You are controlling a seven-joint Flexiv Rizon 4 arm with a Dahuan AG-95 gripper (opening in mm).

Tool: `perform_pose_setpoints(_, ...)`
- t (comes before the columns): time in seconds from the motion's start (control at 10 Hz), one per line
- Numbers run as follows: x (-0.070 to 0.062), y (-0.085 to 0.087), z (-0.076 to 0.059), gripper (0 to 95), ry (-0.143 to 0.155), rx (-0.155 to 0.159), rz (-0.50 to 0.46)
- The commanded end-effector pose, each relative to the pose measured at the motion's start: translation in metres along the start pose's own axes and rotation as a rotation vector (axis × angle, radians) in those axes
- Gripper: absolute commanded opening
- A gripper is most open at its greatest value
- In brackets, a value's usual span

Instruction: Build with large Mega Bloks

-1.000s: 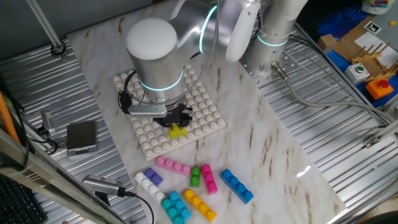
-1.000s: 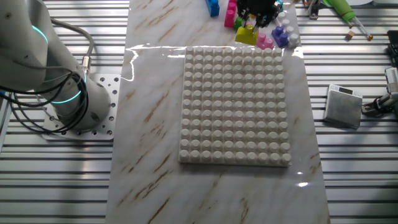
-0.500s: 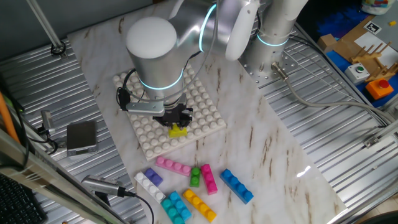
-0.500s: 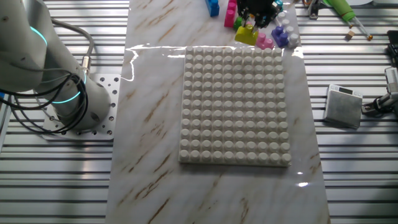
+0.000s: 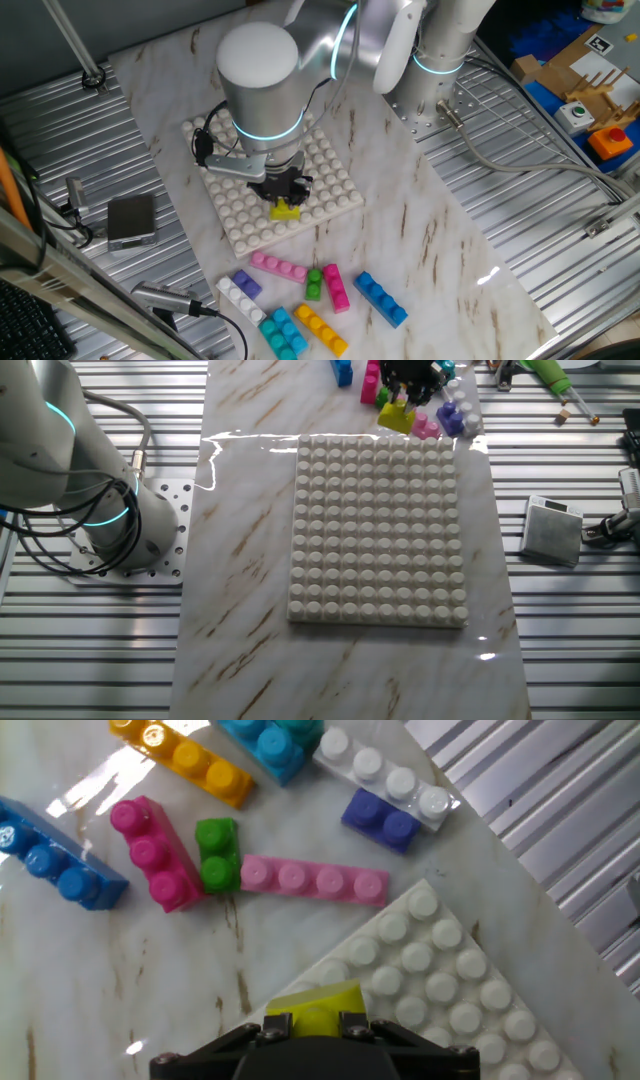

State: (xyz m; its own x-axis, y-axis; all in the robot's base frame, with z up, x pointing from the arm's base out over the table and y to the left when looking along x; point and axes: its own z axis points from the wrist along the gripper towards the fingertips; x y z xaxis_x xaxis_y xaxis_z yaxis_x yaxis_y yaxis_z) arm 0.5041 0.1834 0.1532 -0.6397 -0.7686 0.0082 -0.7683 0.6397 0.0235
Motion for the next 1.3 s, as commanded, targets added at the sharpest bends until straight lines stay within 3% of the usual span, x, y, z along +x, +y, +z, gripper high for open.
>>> perform_pose_setpoints(0.1, 0.005, -0.001, 0.000, 0.0, 0.008, 0.006, -0.093)
perform_pose_setpoints(0.4, 0.027, -0.015, -0.001, 0.0, 0.006, 0.000, -0.258)
perform_pose_setpoints(0.8, 0.064, -0.043, 0.014, 0.0, 0.001, -0.007, -0.486)
perform_pose_setpoints(1.1, 0.068, -0.059, 0.019, 0.0, 0.004, -0.009, -0.565)
perform_pose_setpoints(1.3, 0.070, -0.063, 0.027, 0.0, -0.014, -0.017, -0.583)
